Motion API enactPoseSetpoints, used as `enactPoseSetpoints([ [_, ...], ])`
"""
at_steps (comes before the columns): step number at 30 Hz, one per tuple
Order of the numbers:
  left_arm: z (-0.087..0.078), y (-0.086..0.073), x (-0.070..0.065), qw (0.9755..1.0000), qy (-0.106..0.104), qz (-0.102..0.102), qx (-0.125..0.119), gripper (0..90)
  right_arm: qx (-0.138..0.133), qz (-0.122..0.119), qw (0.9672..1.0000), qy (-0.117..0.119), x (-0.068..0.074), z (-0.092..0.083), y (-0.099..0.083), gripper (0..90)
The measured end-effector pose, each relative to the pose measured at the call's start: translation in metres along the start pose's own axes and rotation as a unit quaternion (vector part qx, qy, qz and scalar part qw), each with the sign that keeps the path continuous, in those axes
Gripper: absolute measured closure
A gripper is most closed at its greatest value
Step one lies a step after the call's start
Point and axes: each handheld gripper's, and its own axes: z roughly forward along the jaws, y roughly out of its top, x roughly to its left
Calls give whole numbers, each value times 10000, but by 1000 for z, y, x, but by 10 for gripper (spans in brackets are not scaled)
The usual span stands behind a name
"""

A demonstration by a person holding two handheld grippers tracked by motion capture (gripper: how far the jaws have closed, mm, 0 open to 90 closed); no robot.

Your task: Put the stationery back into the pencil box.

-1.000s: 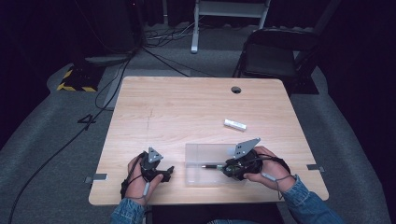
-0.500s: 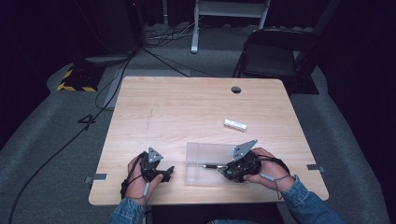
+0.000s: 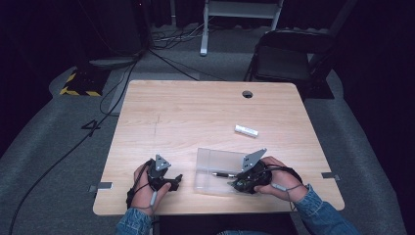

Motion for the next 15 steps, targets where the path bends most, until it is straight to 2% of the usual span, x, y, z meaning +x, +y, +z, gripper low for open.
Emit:
enactPoseSetpoints([
  [6,0,0,0,10000,-2,-5,0,154,122,-11,9998,136,2,3,-1,532],
  [15,0,0,0,10000,-3,-5,1,153,110,47,9997,201,1,4,-2,522],
])
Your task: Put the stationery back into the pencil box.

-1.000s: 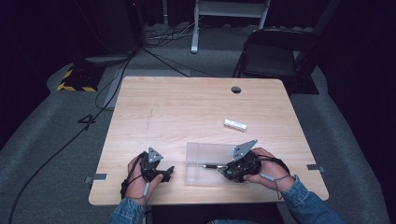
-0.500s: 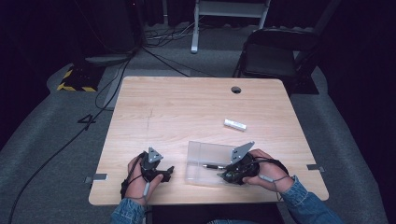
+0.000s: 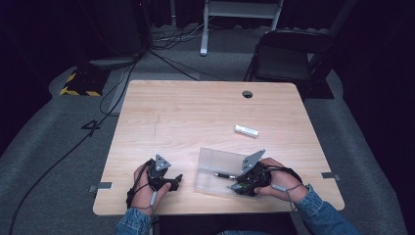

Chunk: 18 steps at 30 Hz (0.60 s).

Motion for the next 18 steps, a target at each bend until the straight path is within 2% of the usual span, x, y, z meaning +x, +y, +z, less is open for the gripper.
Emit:
enactPoseSetpoints([
  [13,0,0,0,10000,-1,-2,0,154,-6,128,9999,116,-2,-2,-2,524],
  [18,0,0,0,10000,-12,5,16,153,-130,113,9998,28,-2,-6,-1,527],
])
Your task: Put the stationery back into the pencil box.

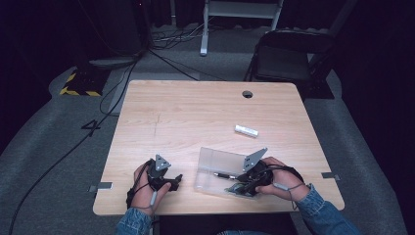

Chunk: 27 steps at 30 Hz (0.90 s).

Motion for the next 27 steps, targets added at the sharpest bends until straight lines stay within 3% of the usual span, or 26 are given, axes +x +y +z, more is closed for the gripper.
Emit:
enactPoseSetpoints([
  [7,1,0,0,10000,-8,-52,-28,151,-372,5,9989,-276,-3,-17,3,523],
  [12,2,1,0,9999,5,-94,-42,152,-802,104,9954,-524,-5,-33,5,517],
  [16,2,1,1,9999,-6,-102,-7,151,-922,102,9936,-649,-7,-41,5,528],
  [27,2,1,1,10000,2,-93,-24,151,-1415,303,9829,-1141,-20,-64,8,498],
])
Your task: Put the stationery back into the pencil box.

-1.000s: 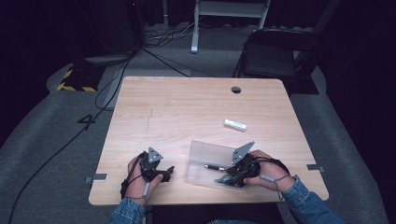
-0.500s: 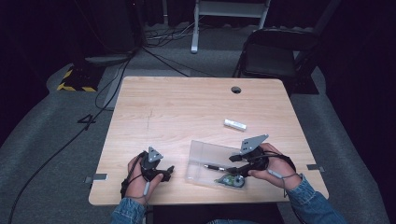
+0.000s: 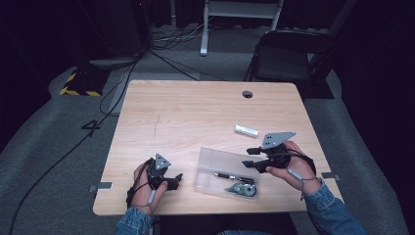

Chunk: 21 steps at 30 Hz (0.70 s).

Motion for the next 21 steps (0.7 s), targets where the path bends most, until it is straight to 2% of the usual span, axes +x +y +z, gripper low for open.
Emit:
enactPoseSetpoints([
  [4,-1,-1,0,10000,80,5,-4,150,-77,78,9998,-142,-9,-2,3,492],
  [11,-1,-1,1,10000,83,-48,21,142,-241,144,9989,-384,-25,-3,7,496],
  [21,-1,-1,1,9999,109,-95,20,126,-405,360,9953,-808,-55,3,6,468],
])
